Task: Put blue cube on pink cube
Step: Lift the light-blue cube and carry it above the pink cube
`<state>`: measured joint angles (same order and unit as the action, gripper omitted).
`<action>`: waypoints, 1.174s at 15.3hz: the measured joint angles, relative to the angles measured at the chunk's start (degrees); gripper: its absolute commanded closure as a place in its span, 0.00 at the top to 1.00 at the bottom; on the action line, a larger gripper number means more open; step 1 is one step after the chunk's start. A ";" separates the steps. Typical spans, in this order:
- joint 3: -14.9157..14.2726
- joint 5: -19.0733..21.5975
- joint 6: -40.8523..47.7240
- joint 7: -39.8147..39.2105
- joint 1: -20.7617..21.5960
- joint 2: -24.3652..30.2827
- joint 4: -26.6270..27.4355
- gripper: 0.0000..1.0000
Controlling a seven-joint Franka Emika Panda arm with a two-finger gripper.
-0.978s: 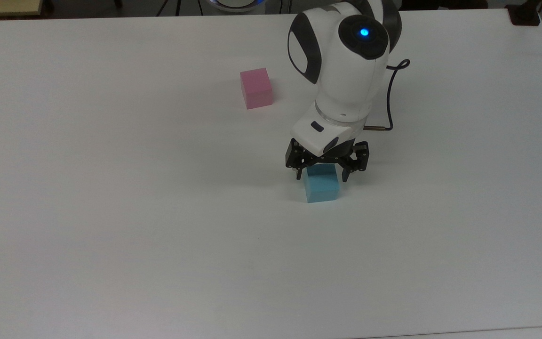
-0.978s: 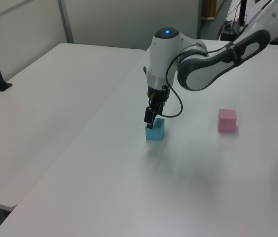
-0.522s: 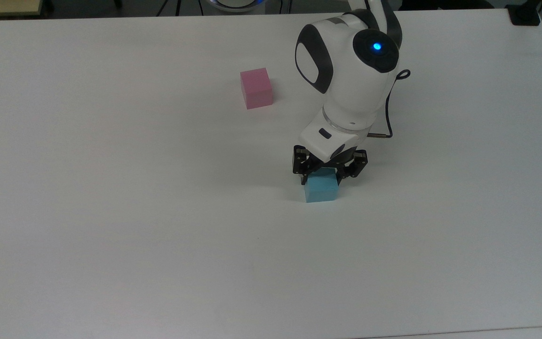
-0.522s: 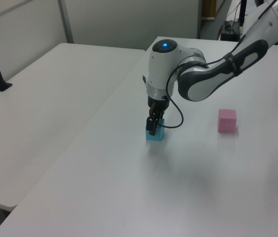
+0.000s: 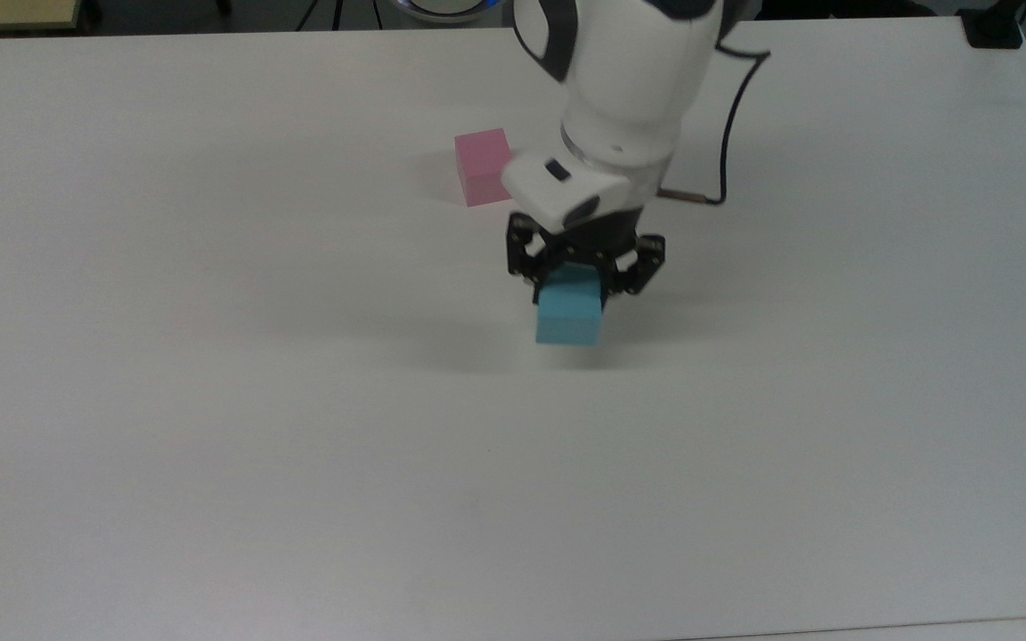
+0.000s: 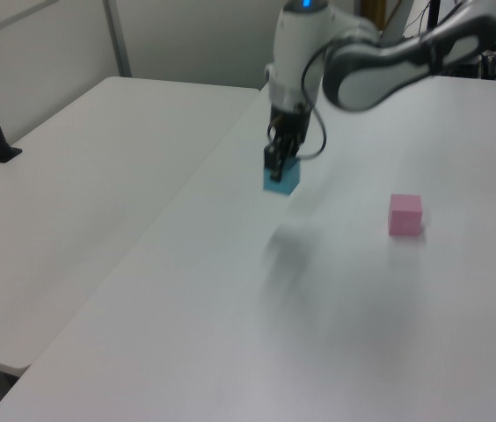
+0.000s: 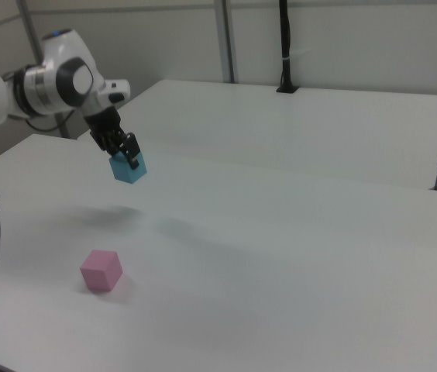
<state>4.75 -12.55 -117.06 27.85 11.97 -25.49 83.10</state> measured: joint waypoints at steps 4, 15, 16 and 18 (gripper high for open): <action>0.04 0.62 12.29 -4.20 -1.75 8.40 1.68 0.27; 0.04 5.93 15.93 -22.80 -5.14 32.05 26.27 0.24; 0.05 5.93 15.91 -24.67 -5.16 34.33 29.74 0.24; 0.03 6.65 15.90 -27.97 -5.75 36.41 33.03 0.24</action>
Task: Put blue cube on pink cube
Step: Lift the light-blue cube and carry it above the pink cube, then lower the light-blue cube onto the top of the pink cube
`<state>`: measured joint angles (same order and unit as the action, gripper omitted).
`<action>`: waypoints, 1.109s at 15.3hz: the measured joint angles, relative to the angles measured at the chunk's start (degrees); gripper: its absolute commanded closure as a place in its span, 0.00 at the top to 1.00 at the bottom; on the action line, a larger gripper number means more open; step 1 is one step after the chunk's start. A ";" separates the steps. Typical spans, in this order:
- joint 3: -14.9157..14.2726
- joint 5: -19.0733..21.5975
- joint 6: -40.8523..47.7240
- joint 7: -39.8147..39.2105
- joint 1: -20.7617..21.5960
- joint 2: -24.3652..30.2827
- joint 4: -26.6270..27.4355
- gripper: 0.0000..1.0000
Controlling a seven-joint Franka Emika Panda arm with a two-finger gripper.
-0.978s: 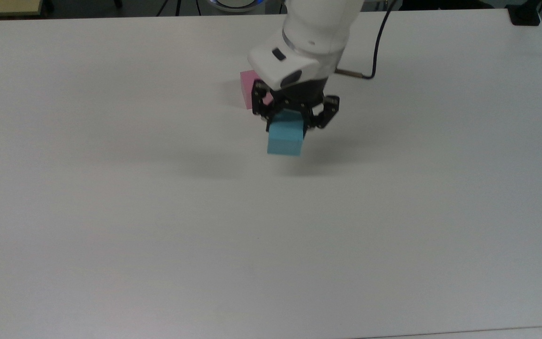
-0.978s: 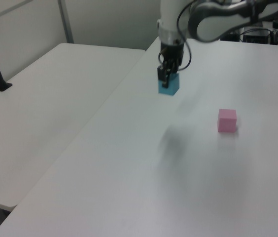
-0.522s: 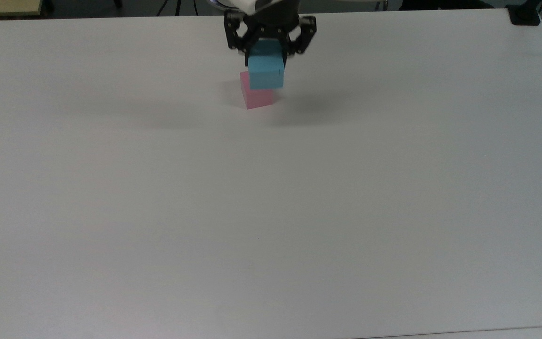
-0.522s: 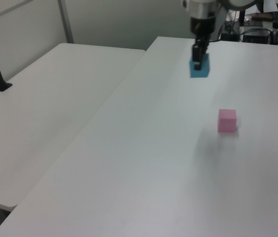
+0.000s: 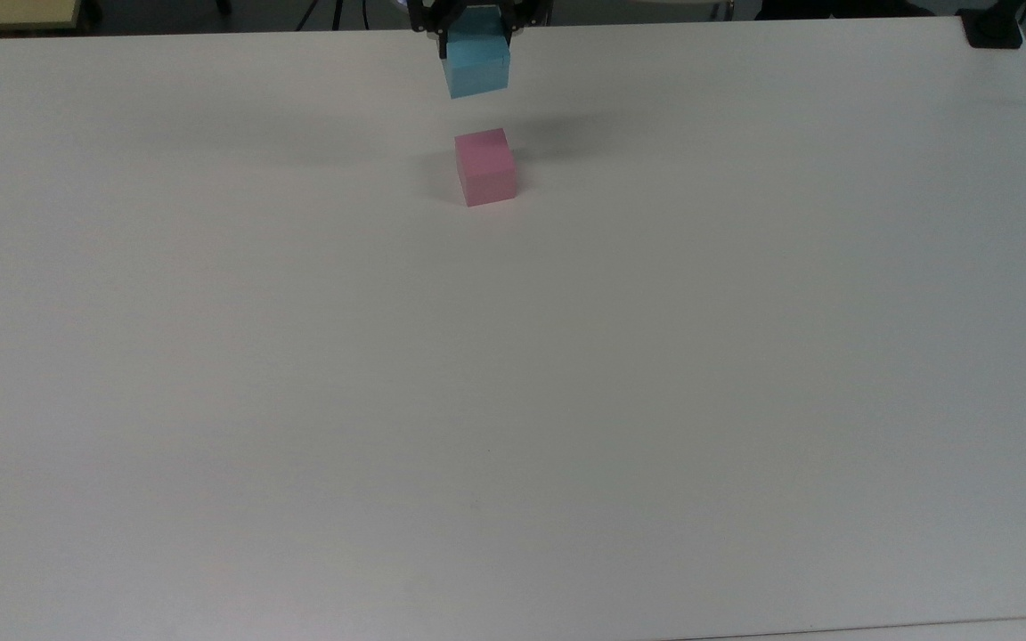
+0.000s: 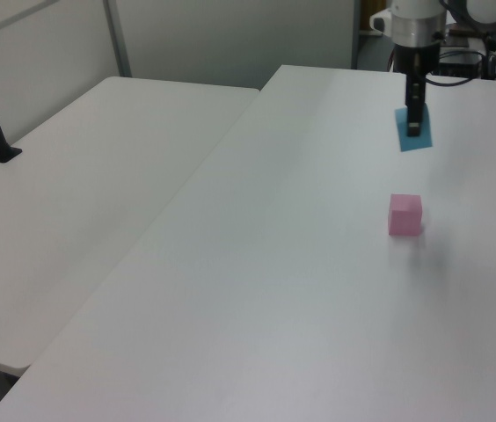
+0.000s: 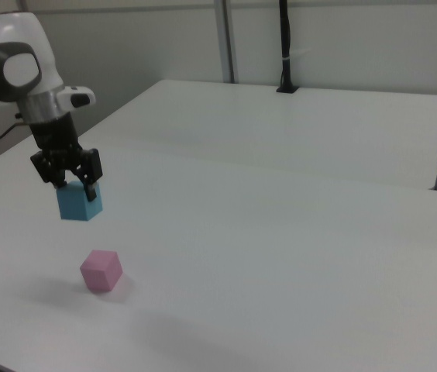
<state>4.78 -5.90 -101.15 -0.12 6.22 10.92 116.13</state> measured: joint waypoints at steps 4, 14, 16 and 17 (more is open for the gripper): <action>-0.21 3.50 -1.79 -10.34 -3.30 1.84 3.64 0.24; 0.10 3.69 -18.87 -12.13 -3.72 2.42 13.93 0.24; 0.18 3.80 -19.08 -8.18 -3.64 2.42 14.50 0.24; 0.28 3.81 -19.08 -6.86 -3.61 2.42 14.67 0.24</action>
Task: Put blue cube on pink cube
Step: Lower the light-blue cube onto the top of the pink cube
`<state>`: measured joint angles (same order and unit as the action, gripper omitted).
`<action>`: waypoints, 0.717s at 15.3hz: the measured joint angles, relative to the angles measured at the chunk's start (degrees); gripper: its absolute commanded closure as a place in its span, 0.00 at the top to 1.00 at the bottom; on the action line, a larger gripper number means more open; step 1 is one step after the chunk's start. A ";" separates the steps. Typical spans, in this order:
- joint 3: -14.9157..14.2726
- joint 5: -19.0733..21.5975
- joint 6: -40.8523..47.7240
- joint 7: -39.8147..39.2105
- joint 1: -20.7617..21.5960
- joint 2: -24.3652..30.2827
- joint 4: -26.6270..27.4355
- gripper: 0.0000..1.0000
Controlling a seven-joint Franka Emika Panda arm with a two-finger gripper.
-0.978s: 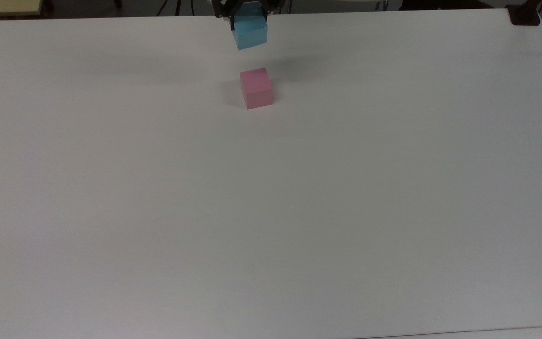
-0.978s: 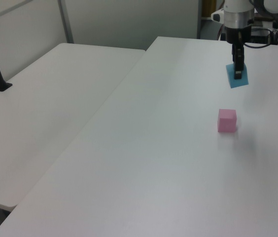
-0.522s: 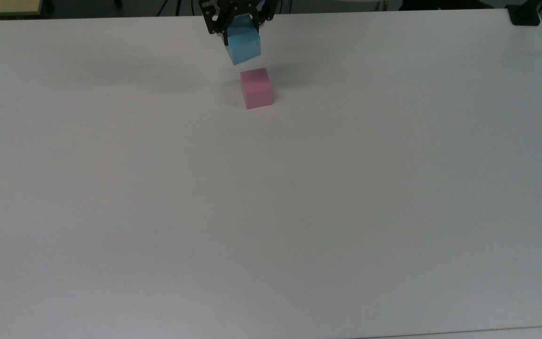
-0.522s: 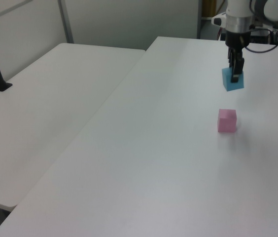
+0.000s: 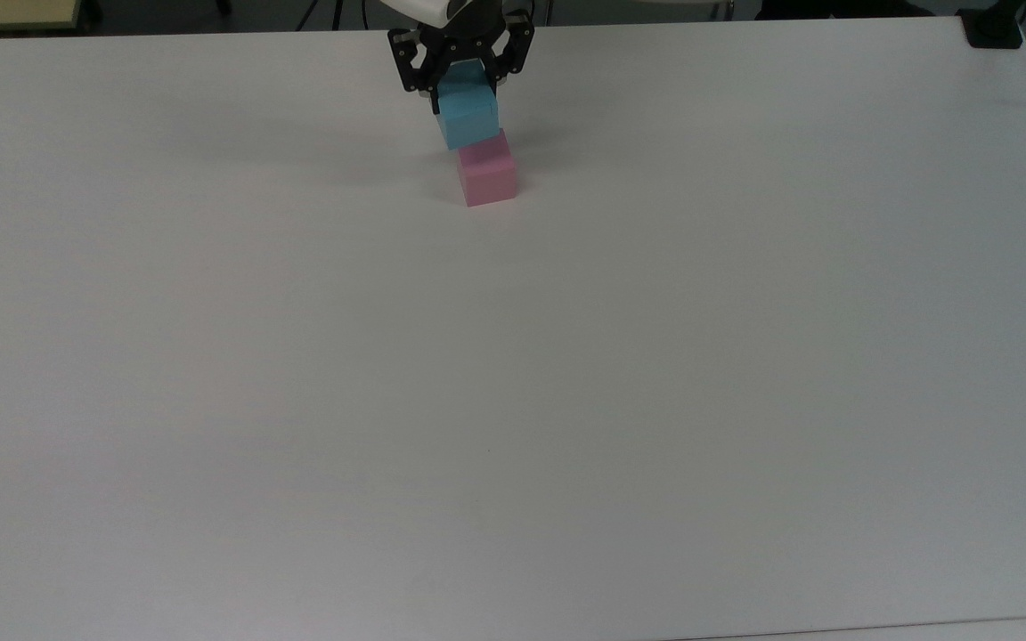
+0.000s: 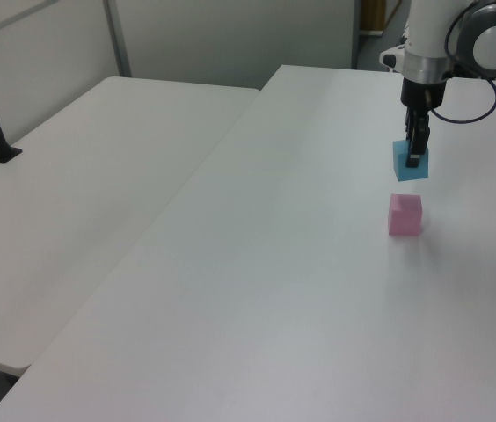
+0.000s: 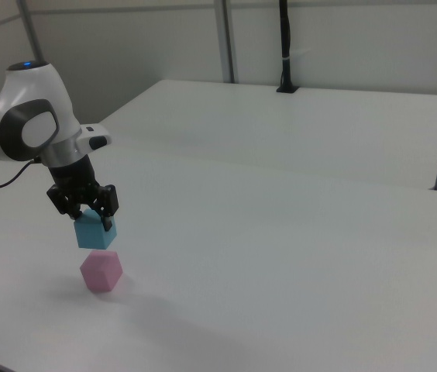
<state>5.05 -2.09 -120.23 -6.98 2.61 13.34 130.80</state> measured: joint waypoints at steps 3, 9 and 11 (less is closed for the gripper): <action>0.47 0.01 0.00 3.54 0.08 -0.03 0.51 0.23; 3.17 0.02 -2.20 8.04 0.33 -2.01 1.73 0.22; 3.17 0.02 -2.67 8.06 0.33 -2.60 1.75 0.22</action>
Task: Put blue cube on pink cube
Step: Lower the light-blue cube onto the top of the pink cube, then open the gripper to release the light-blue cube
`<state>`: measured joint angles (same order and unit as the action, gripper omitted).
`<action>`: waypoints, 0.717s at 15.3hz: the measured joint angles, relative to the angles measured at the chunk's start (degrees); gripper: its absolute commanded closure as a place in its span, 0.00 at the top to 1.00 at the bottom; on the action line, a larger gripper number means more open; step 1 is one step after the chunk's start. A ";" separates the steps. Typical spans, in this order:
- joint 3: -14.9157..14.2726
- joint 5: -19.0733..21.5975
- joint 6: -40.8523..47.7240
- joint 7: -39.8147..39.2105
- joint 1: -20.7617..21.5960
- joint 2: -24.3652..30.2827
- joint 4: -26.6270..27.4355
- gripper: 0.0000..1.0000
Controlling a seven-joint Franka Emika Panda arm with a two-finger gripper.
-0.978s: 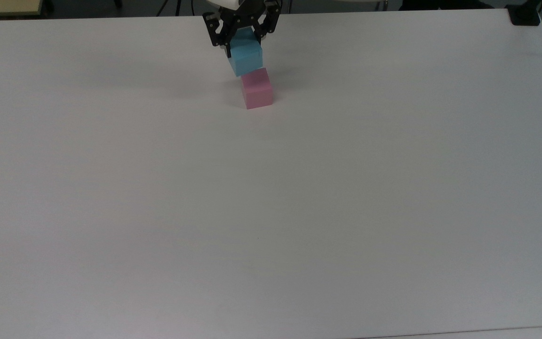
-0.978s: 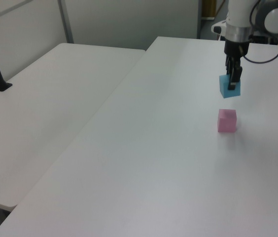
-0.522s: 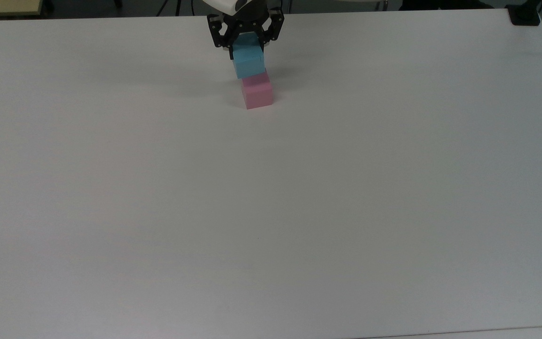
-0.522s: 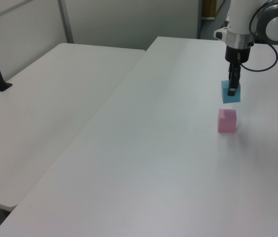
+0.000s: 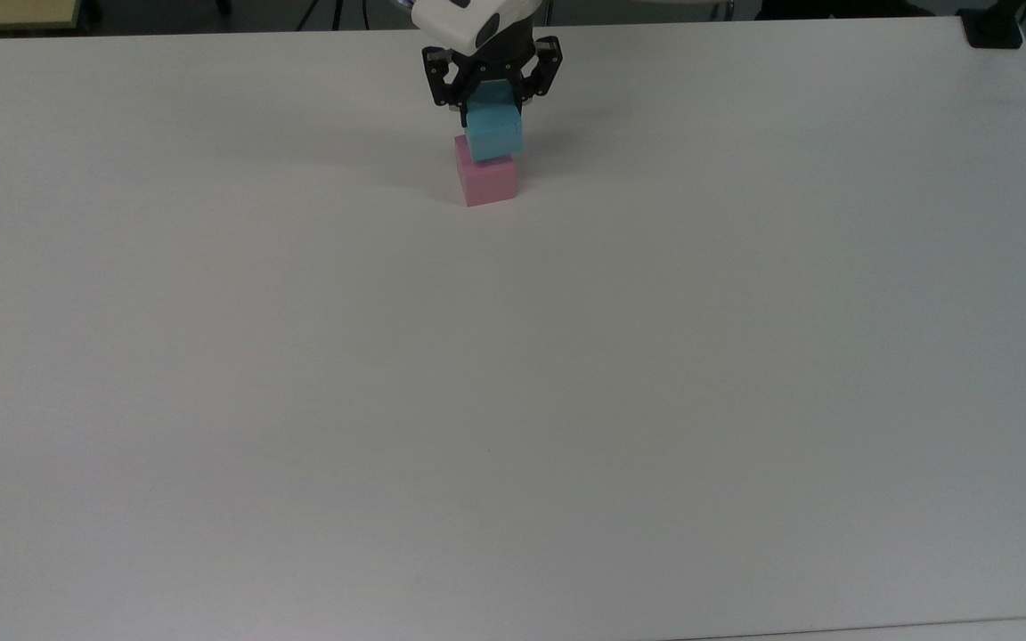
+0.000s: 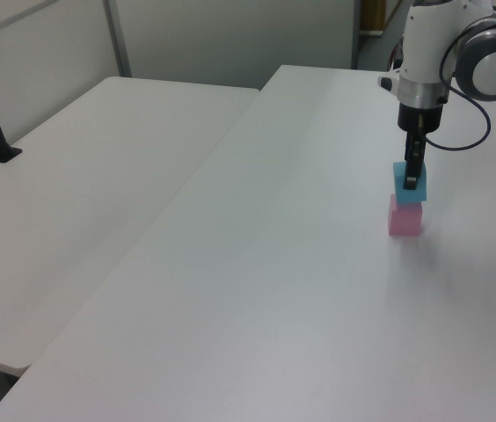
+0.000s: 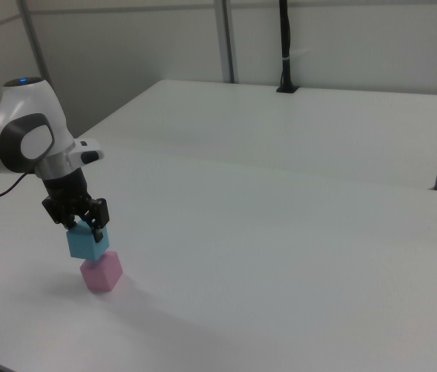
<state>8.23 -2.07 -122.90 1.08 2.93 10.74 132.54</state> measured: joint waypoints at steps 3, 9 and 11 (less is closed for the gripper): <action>0.00 -0.01 -0.50 0.01 0.00 -0.60 0.01 0.21; 0.00 -0.20 -0.61 0.01 -0.21 -0.95 0.01 0.58; -0.01 -0.78 -0.61 0.01 -0.44 -0.96 0.01 0.75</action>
<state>8.22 -2.84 -123.51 1.09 2.49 9.78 132.55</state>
